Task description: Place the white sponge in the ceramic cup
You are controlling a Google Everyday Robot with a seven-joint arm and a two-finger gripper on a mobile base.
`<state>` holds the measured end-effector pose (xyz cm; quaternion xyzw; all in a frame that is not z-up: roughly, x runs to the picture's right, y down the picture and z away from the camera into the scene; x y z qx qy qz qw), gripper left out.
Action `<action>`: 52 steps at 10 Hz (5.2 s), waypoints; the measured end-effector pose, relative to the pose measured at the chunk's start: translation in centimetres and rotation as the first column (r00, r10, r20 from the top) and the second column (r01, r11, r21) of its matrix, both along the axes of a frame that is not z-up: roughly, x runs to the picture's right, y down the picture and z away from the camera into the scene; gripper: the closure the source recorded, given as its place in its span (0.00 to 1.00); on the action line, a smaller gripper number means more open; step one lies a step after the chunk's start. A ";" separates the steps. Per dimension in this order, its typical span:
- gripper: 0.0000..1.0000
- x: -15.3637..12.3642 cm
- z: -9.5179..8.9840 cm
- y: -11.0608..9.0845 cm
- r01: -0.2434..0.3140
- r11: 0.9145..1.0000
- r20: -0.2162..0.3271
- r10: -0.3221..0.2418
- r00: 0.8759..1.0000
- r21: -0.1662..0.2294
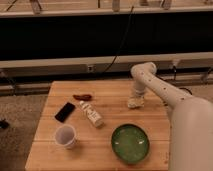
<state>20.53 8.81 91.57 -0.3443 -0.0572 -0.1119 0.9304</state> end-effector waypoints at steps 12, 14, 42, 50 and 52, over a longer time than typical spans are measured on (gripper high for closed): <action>0.98 -1.9 -6.9 -1.1 0.105 0.994 0.069 -0.107 0.992 0.042; 0.98 -2.2 -7.3 -1.0 0.115 0.993 0.069 -0.118 0.991 0.041; 1.00 -14.8 -10.5 -3.8 0.377 0.918 0.244 -0.397 0.885 0.125; 1.00 -21.0 -14.0 -1.4 0.474 0.865 0.305 -0.501 0.810 0.164; 1.00 -22.9 -14.9 -0.7 0.494 0.851 0.323 -0.524 0.788 0.175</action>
